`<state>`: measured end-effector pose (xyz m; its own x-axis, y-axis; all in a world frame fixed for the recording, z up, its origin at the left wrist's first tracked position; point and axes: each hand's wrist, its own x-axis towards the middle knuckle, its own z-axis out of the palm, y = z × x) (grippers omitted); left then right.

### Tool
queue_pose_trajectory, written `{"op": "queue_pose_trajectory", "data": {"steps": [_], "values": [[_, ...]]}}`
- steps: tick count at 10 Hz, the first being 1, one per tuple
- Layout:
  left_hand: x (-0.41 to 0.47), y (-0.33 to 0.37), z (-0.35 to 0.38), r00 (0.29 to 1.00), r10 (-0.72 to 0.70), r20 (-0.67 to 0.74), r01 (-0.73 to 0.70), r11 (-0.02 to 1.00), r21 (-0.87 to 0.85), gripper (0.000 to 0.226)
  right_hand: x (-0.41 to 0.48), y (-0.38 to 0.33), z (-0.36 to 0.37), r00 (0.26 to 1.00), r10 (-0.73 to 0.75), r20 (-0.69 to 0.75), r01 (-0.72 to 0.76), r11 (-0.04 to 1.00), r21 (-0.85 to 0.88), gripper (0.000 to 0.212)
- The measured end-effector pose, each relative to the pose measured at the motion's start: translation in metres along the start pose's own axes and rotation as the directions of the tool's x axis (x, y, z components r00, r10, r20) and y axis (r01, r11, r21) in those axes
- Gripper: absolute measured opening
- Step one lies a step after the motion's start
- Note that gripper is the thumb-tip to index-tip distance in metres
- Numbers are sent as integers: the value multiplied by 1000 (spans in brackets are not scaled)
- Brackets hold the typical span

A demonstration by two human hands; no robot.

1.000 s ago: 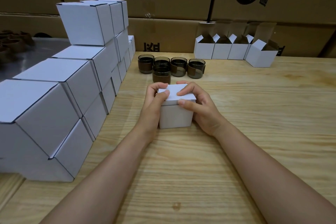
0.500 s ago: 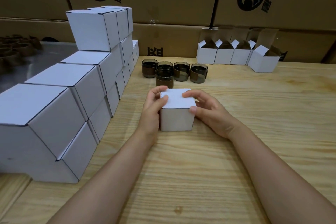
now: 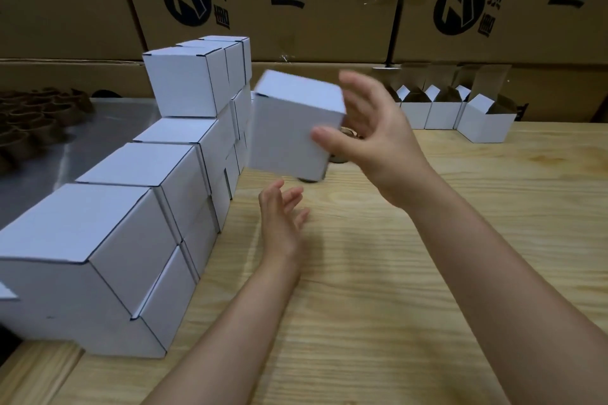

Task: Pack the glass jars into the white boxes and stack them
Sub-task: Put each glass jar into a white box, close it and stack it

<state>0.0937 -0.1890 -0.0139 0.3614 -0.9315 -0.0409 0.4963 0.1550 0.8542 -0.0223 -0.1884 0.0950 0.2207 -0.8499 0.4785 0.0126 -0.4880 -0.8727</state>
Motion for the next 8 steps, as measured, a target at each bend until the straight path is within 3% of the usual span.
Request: {"op": "queue_pose_trajectory", "data": {"steps": [1,3,6,8], "values": [[0,-1,-3,1000,11,21,-12,999,48,19,26,-27,33,997,-18,77,21,999,-42,94],[1,0,-2,1000,3,18,-4,999,44,24,50,-34,84,995,7,98,2,996,-89,78],[2,-2,-4,1000,15,-26,-6,956,294,34,65,-26,115,995,44,86,-27,983,-181,82],[-4,2,-4,1000,2,-28,7,949,315,31,69,-22,124,989,82,125,-49,969,-243,83]]}}
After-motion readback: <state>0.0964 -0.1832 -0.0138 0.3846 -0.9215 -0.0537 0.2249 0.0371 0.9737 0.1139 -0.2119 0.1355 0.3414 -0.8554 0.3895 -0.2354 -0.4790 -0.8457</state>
